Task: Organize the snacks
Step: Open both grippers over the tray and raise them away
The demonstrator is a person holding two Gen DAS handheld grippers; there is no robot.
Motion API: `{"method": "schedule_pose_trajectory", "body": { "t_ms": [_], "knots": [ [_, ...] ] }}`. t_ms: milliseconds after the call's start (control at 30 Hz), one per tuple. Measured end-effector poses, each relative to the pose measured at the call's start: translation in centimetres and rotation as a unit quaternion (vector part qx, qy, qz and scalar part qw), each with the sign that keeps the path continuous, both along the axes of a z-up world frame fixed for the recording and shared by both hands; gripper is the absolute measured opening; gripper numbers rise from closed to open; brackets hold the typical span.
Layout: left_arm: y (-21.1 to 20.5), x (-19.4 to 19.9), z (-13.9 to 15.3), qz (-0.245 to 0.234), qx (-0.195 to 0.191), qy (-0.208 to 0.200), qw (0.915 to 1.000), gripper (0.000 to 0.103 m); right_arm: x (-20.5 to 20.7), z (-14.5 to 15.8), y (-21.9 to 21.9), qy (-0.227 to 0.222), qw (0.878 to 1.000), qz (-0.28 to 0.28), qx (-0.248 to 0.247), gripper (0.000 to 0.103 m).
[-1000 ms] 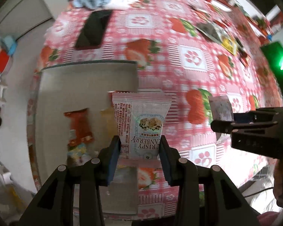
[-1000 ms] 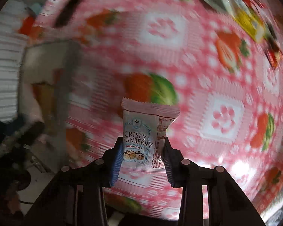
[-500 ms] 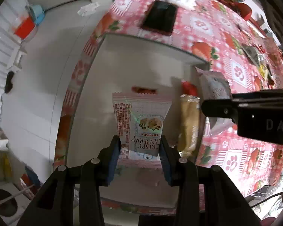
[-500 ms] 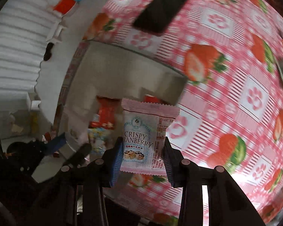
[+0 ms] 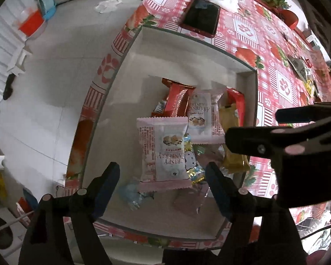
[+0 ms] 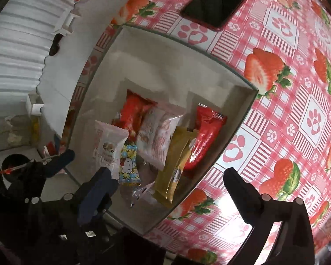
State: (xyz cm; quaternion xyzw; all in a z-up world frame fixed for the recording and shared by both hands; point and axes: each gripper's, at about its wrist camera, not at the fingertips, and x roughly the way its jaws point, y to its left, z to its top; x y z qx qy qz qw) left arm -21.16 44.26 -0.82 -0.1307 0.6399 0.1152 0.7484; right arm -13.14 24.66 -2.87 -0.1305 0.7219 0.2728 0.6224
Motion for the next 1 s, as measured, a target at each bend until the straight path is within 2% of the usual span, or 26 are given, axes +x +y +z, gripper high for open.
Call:
{"method": "schedule_pose_trajectory", "body": {
  "t_ms": [100,200,400,533,633,1000],
  "knots": [
    [0.0,-0.1,0.3,-0.002,0.006,-0.003,1.0,0.088,-0.2,0.7,-0.6,-0.01,1.0,0.003,-0.015,0.102],
    [-0.2,-0.2,0.6,-0.009,-0.005,-0.004,0.9999,0.088,-0.5,1.5,-1.0,-0.028,0.999,0.006,-0.023,0.102],
    [-0.9,-0.6,2.7,-0.024,0.041,-0.028,0.9985,0.088,-1.6,2.7,-1.8,-0.05,0.998,0.01,-0.037,0.102],
    [-1.2,-0.5,3.3,-0.041,0.025,-0.005,0.9989,0.088,-2.0,3.4,-2.3,-0.053,0.998,0.002,-0.032,0.102],
    [-1.6,-0.4,3.2,-0.045,0.046,0.022,0.9977,0.088,-2.1,4.0,-2.7,-0.058,0.998,0.001,-0.031,0.102],
    [-1.9,-1.0,3.7,-0.045,0.04,0.019,0.998,0.089,-2.3,4.6,-2.6,-0.061,0.997,0.005,-0.036,0.102]
  ]
}}
